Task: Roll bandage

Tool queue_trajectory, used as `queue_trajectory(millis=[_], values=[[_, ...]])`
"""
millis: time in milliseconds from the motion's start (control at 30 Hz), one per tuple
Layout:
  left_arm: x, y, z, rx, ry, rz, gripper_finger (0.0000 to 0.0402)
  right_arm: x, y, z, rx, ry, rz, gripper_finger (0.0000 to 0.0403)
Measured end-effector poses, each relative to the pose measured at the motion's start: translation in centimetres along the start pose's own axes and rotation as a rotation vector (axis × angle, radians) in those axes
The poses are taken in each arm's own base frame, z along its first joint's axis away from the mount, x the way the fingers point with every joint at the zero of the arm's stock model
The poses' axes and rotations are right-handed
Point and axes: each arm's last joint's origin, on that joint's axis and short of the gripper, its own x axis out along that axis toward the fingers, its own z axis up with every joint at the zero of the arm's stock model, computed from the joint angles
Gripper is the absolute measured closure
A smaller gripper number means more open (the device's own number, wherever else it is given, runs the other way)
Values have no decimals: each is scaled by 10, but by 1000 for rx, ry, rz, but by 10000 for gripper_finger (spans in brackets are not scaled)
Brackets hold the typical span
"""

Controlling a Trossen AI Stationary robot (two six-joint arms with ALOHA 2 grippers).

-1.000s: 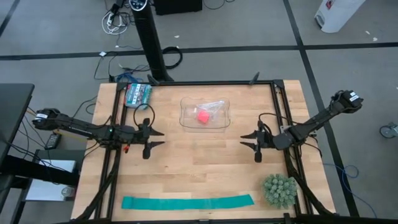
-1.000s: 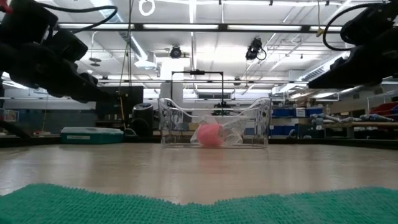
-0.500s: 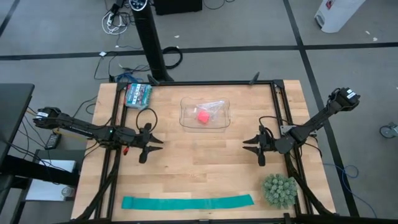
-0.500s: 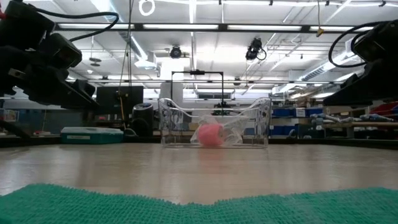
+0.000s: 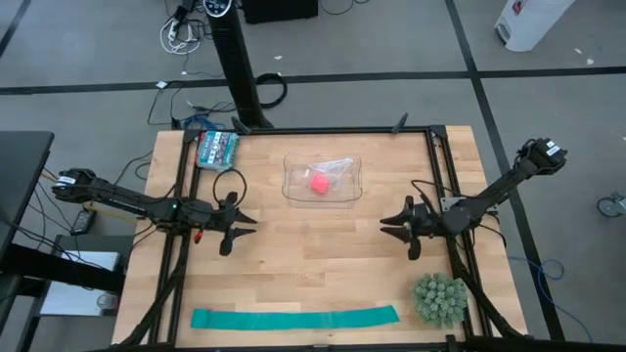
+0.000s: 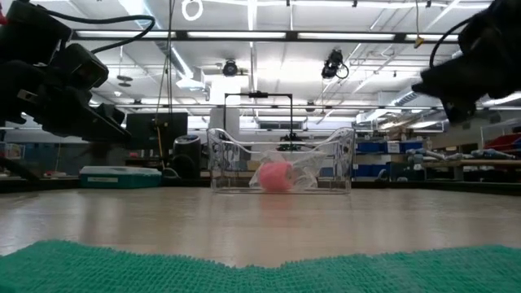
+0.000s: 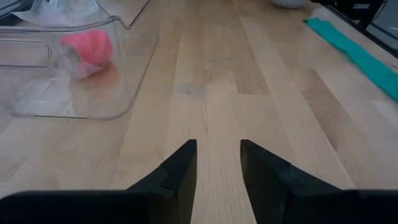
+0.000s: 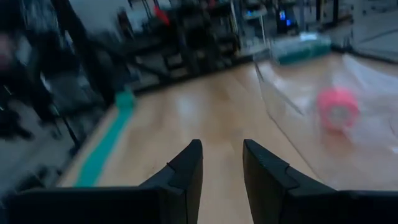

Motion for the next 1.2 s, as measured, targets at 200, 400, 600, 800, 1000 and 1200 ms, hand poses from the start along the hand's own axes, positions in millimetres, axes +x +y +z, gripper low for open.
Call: queue_trajectory(millis=[200,400,600,800,1000,1200], values=[[0,0,0,0,1,0,273,-1,4,10,70,-87,41,297],[0,0,0,0,-1,1,273,0,2,9,65,-81,37,296],[-1,0,1,-2,-15,0,273,1,1,8,55,-71,25,296],[-8,0,9,-15,-97,-9,273,2,-7,-12,-67,97,-48,297],[-16,1,13,-24,-161,-16,273,0,-15,-30,-186,254,-108,298],[-22,2,13,-27,-180,-18,273,0,-16,-31,-195,267,-116,298]])
